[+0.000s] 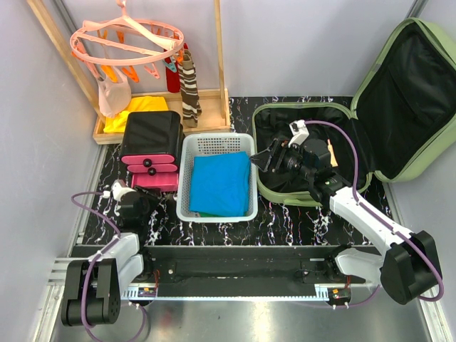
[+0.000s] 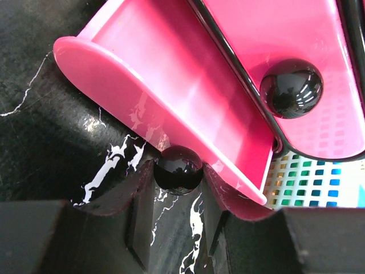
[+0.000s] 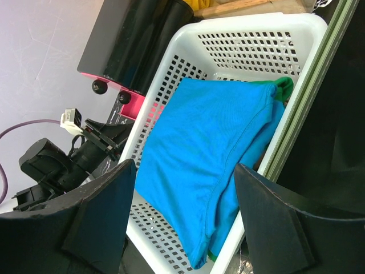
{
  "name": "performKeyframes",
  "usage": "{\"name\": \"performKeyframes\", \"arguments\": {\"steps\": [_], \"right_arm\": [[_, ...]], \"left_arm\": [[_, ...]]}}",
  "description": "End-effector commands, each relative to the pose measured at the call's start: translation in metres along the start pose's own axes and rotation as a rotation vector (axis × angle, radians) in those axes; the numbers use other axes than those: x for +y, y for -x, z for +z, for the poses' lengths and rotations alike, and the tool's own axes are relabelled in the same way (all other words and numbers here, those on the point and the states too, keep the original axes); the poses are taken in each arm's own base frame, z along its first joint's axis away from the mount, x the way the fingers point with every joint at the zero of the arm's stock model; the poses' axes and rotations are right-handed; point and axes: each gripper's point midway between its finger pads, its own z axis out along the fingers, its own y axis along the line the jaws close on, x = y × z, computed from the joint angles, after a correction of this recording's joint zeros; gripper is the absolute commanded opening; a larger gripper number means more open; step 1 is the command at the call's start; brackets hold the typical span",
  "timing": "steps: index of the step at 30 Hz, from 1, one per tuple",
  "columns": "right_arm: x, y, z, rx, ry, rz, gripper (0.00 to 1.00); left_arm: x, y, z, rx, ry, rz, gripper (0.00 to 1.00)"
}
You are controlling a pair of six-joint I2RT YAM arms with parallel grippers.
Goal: Open, take out, and arrange the luggage
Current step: Open the drawer
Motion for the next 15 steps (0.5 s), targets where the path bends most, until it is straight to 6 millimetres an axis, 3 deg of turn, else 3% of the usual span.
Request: {"name": "performKeyframes", "arguments": {"steps": [1, 15], "right_arm": [[0.010, 0.014, -0.003, -0.052, 0.032, -0.021, 0.79], [0.002, 0.011, -0.010, -0.053, -0.011, -0.039, 0.79]], "left_arm": [[0.008, 0.001, -0.006, -0.058, -0.025, -0.017, 0.00], [0.018, -0.004, -0.013, -0.051, -0.001, -0.023, 0.03]]}}
